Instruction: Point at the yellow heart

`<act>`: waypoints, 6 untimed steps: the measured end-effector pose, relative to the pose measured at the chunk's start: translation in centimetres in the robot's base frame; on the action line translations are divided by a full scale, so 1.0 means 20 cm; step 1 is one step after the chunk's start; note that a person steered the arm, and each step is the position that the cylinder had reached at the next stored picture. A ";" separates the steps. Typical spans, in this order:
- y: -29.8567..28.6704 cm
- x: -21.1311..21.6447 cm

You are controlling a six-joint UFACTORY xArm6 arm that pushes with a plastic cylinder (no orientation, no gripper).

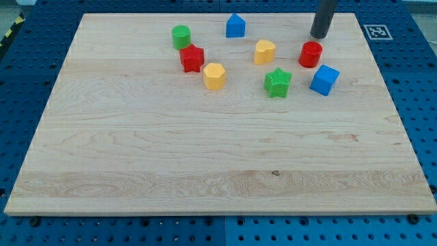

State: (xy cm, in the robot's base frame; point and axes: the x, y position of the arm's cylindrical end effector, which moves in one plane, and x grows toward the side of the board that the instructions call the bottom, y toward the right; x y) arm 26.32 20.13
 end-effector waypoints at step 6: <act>0.03 0.00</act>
State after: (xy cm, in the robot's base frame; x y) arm 26.22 20.69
